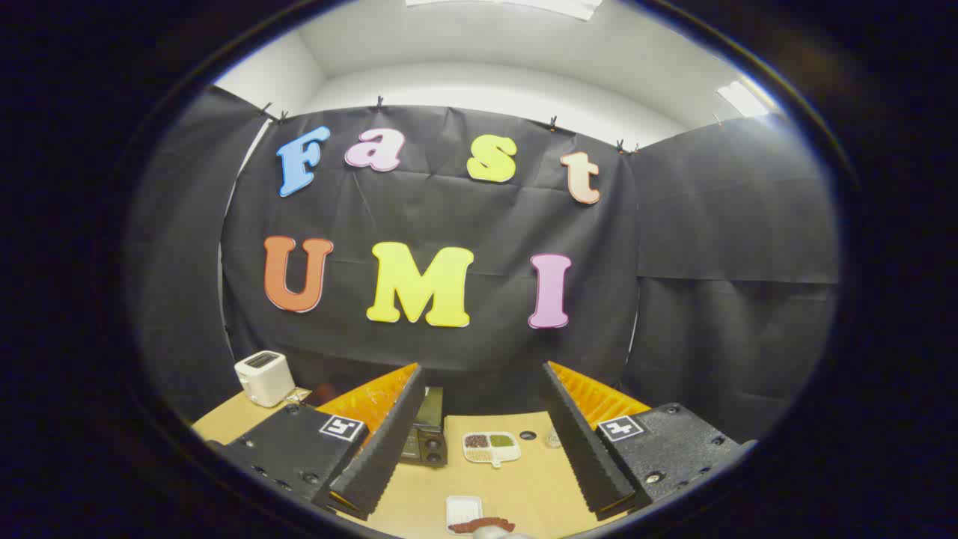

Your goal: Open the toaster oven, put the food inside, and close the toaster oven door.

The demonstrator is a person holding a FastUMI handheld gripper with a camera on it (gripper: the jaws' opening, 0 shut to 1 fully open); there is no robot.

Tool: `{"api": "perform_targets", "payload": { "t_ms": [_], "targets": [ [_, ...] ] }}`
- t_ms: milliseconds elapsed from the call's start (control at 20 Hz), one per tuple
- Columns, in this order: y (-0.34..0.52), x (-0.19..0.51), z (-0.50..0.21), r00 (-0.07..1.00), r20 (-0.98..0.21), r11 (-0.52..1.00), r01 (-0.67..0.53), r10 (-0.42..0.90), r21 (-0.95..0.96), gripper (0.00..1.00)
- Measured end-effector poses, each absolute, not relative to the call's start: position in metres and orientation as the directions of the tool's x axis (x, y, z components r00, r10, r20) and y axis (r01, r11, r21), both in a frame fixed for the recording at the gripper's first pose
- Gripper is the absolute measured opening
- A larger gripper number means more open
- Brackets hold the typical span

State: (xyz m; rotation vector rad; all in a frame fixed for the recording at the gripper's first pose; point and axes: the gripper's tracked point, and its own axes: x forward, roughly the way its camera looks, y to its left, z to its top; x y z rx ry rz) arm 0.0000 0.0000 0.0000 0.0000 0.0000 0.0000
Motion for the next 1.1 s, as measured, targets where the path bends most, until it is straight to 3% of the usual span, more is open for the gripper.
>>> {"api": "perform_targets", "payload": {
  "t_ms": [700,1100],
  "targets": [
    [0.020,0.013,-0.010,1.000,-0.024,1.000,0.007,-0.006,0.003,0.98],
    [0.097,0.074,-0.047,0.998,-0.057,0.999,-0.030,0.031,0.015,0.98]
  ]
}}
